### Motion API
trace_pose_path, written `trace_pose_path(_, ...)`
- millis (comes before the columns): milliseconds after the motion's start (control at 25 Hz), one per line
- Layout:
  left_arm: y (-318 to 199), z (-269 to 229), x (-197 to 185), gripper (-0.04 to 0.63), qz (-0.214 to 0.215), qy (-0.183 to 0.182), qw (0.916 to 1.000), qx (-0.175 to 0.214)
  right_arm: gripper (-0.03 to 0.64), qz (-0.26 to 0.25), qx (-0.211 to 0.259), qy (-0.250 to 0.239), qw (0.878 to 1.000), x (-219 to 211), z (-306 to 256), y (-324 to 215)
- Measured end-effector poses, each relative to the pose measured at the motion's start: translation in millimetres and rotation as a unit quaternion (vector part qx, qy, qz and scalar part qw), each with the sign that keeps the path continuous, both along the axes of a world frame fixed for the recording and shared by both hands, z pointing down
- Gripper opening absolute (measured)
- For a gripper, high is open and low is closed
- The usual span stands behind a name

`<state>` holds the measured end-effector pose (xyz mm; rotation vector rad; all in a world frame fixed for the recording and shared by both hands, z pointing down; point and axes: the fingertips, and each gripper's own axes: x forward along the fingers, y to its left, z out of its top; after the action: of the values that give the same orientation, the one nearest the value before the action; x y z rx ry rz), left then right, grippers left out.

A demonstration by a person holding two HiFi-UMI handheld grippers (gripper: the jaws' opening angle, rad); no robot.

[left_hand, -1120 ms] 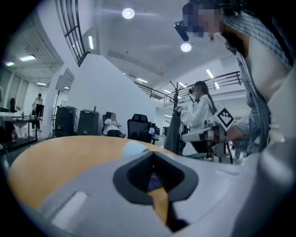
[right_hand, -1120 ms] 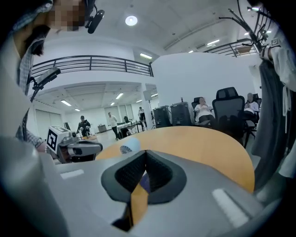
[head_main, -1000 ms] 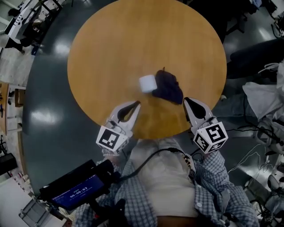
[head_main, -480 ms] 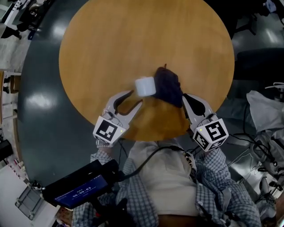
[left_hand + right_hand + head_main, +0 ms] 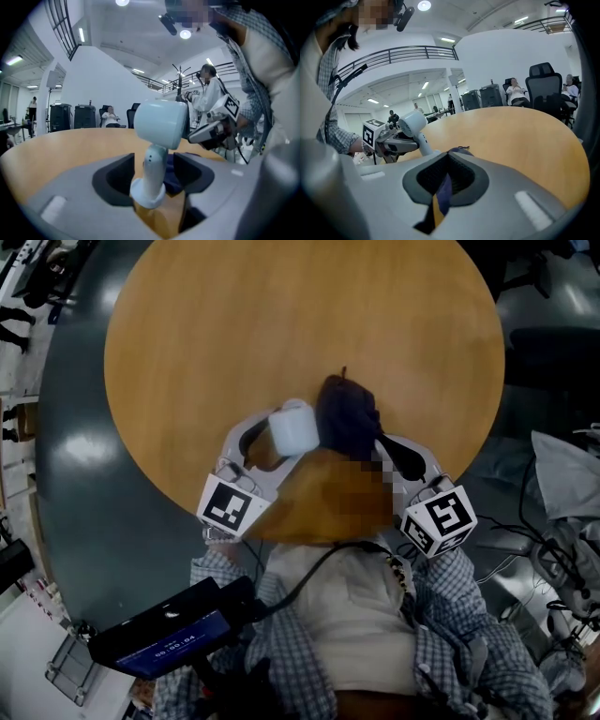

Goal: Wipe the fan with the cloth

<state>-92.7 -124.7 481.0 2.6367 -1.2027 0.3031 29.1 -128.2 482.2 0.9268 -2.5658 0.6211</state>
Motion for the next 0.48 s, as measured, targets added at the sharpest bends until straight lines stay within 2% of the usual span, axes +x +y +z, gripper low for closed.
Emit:
trace_pose_path(200,-4.5,-7.8,5.8,0.243,0.004,0.009,0.9999,0.006,0.003,-0.004,0.009,0.009,1.000,-2.5,-2.9,3.3)
trace_pose_path(360,-4.0,-8.9,20.9,0.175,0.011,0.002,0.9998,0.018,0.003,-0.011,0.025,0.029,0.999,5.8,-3.9,5.1)
trace_pose_path(480,-2.6,-7.1,17.6,0.169,0.014,-0.014,0.9995,0.023,0.003,-0.016,0.030,0.047,0.998,1.3,-2.1,-0.3)
